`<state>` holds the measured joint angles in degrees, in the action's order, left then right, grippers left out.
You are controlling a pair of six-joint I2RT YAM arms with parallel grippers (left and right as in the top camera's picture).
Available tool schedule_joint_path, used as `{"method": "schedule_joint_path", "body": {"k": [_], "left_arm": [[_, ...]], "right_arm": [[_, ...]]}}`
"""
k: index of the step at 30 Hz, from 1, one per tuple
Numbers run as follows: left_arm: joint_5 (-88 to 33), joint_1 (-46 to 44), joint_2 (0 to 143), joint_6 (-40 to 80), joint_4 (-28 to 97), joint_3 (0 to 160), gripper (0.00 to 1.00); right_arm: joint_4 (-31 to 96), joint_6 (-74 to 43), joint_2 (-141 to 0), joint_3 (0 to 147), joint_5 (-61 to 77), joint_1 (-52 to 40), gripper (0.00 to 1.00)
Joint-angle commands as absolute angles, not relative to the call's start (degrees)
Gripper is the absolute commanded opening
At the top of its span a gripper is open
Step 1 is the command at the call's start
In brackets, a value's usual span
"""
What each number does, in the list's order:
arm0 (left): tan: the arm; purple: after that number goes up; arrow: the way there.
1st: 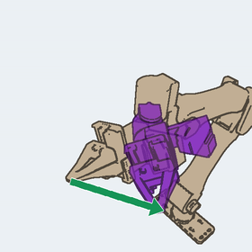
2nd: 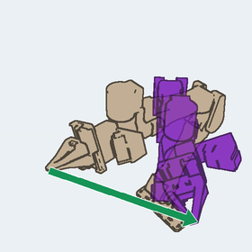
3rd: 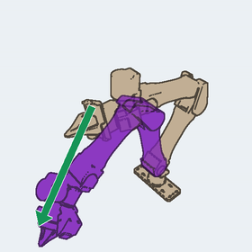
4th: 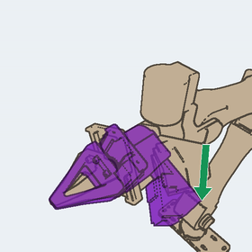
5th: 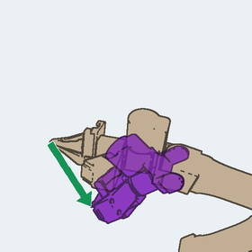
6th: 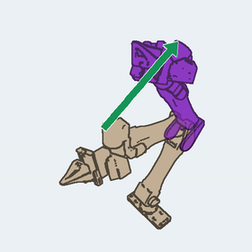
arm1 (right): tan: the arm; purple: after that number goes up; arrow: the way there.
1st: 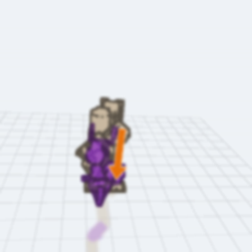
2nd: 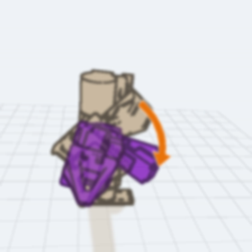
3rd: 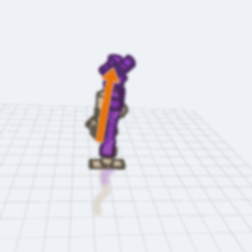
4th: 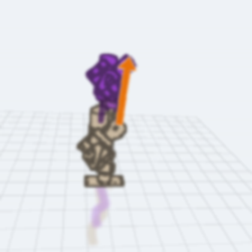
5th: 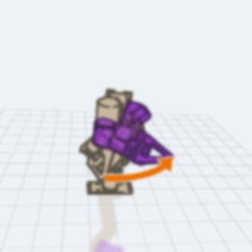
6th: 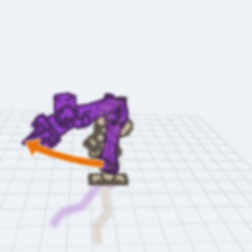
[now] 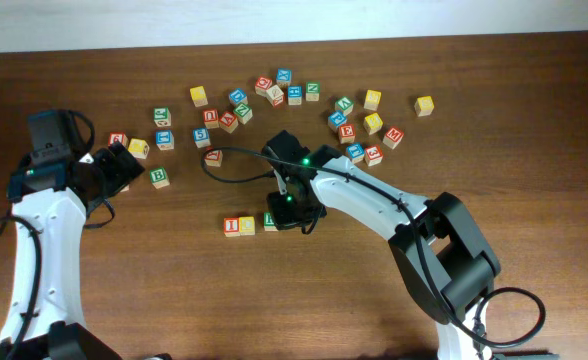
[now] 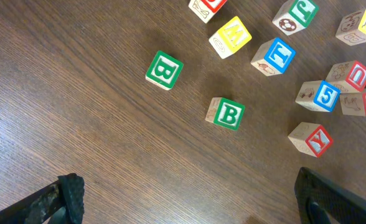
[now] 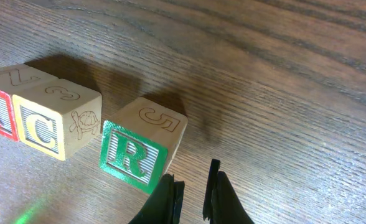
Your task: Spell out ICRA
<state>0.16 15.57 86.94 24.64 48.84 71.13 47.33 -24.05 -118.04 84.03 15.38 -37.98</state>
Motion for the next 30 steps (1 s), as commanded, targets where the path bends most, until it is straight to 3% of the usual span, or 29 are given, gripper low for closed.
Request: {"method": "schedule_joint_path", "body": {"k": [1, 30], "left_arm": [[-0.3, 15.9, 87.1, 24.8, 48.9, 71.3, 0.99], [-0.3, 15.9, 87.1, 24.8, 48.9, 71.3, 0.99]], "right_arm": [[47.4, -24.5, -118.5, 83.5, 16.1, -38.3, 0.09], [47.0, -24.5, -118.5, 83.5, 9.6, -38.3, 0.09]]}}
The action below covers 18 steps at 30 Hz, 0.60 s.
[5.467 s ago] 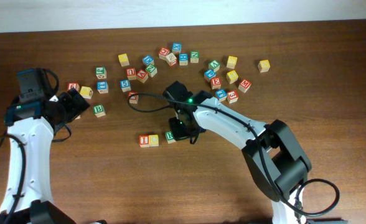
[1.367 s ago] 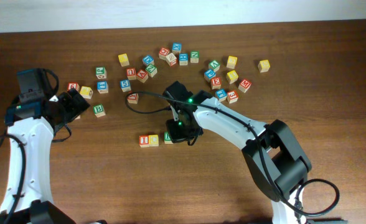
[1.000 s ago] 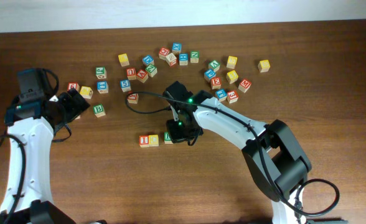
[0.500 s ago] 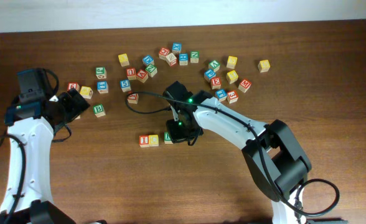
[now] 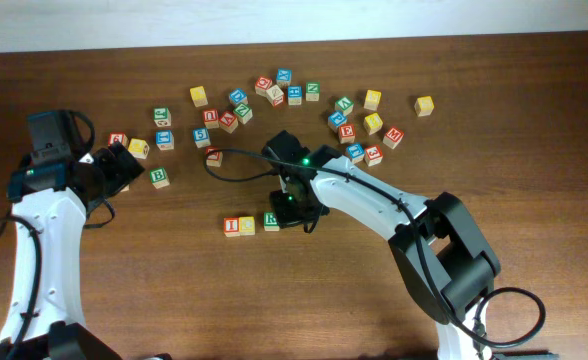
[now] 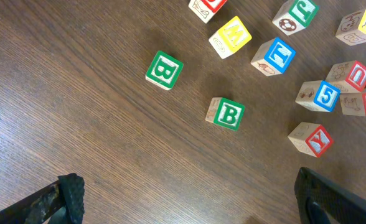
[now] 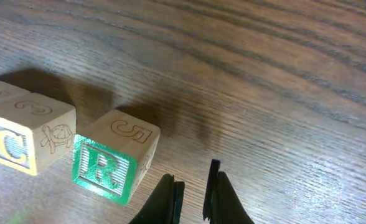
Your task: Spell out ICRA
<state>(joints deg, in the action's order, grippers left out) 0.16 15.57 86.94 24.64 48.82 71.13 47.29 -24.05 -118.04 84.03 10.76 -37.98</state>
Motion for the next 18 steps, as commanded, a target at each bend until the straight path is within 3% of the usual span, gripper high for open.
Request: {"method": "schedule_joint_path", "body": {"k": [1, 18], "left_arm": [[-0.3, 15.9, 87.1, 24.8, 48.9, 71.3, 0.99], [-0.3, 15.9, 87.1, 24.8, 48.9, 71.3, 0.99]], "right_arm": [[47.0, -24.5, -118.5, 83.5, 9.6, -38.3, 0.09], [42.2, -24.5, -118.5, 83.5, 8.9, -38.3, 0.08]]}}
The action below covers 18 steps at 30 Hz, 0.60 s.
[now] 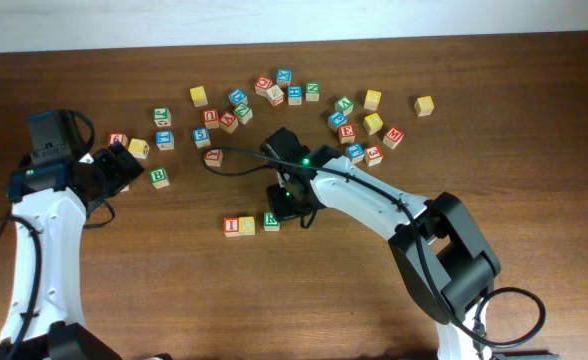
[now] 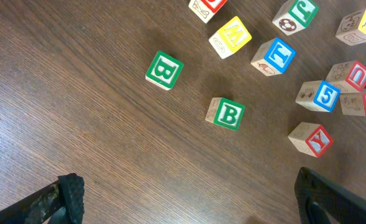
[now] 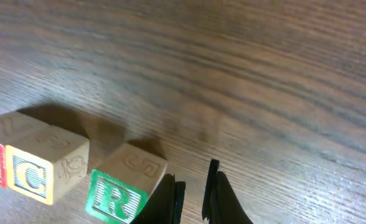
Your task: Spell out ICRA
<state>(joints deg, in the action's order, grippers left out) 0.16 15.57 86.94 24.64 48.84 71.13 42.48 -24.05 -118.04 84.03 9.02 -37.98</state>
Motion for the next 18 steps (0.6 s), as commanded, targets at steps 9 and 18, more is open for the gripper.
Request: {"method": "schedule_joint_path", "body": {"k": [9, 18], "left_arm": [[-0.3, 15.9, 87.1, 24.8, 48.9, 71.3, 0.99], [-0.3, 15.9, 87.1, 24.8, 48.9, 71.3, 0.99]], "right_arm": [[43.1, -24.5, -118.5, 83.5, 15.5, -38.3, 0.07], [43.1, -24.5, -118.5, 83.5, 16.2, -39.9, 0.07]]}}
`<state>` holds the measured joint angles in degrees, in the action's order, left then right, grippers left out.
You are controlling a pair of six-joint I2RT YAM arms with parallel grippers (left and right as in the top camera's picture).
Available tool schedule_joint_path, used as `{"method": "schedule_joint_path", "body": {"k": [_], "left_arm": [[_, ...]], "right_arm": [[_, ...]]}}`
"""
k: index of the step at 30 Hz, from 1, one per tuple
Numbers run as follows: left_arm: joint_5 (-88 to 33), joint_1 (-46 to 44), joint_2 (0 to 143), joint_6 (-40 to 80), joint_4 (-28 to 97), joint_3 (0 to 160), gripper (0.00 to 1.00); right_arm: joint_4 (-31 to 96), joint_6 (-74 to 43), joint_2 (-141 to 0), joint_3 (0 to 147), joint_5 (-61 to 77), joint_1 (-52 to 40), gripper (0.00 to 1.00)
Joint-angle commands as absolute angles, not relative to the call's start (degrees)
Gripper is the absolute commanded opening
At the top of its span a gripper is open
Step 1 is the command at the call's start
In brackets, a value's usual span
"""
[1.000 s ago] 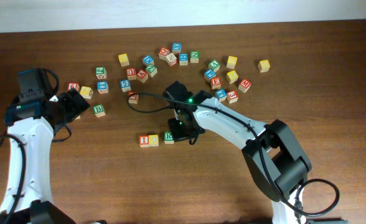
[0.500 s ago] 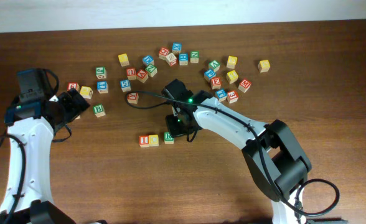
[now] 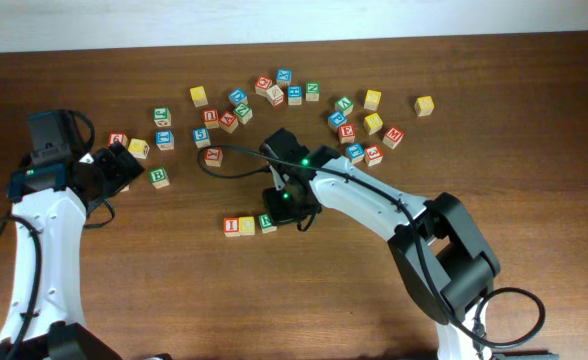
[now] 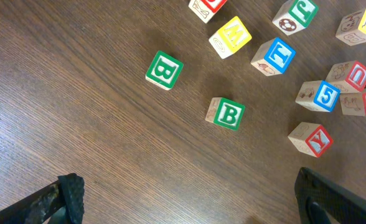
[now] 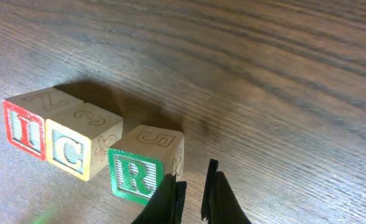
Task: Spell out ICRA
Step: 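Nudge the R block further left until it touches the C block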
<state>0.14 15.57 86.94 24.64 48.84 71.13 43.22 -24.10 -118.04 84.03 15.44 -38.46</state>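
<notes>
Three blocks stand in a row on the table: red I (image 5: pixel 24 121), yellow-framed C (image 5: pixel 77 146) and green R (image 5: pixel 142 168). R sits close against C, turned a little out of line. From overhead the row I (image 3: pixel 232 227), C (image 3: pixel 246 226), R (image 3: pixel 265 222) lies left of centre. My right gripper (image 5: pixel 192 193) is shut and empty, its left finger at R's right side. My left gripper (image 4: pixel 189 202) hangs open over bare wood at the far left. A red A block lies at the right edge of the left wrist view.
Several loose letter blocks are scattered along the back of the table (image 3: pixel 534 180), among them two green B blocks (image 4: pixel 164 68) (image 4: pixel 226 114), a blue 5 (image 4: pixel 320 95) and a red Y (image 4: pixel 312 138). A black cable (image 3: pixel 234 165) loops behind the right arm.
The R block has shifted left and now sits close against C. My right gripper has come left with it, still shut. The left arm has not moved.
R stood skewed just right of the I and C pair, with my shut right gripper at its right side. It then showed a small gap from C and the gripper stood a little back. Now R is against C. The left gripper stayed open and still.
</notes>
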Motion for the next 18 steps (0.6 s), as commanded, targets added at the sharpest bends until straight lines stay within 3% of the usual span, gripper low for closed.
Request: {"method": "schedule_joint_path", "body": {"k": [1, 18], "left_arm": [[-0.3, 15.9, 87.1, 24.8, 48.9, 71.3, 0.99], [-0.3, 15.9, 87.1, 24.8, 48.9, 71.3, 1.0]], "right_arm": [[43.1, -24.5, -118.5, 83.5, 15.8, -40.1, 0.07], [47.4, -28.0, -118.5, 83.5, 12.3, -40.1, 0.08]]}}
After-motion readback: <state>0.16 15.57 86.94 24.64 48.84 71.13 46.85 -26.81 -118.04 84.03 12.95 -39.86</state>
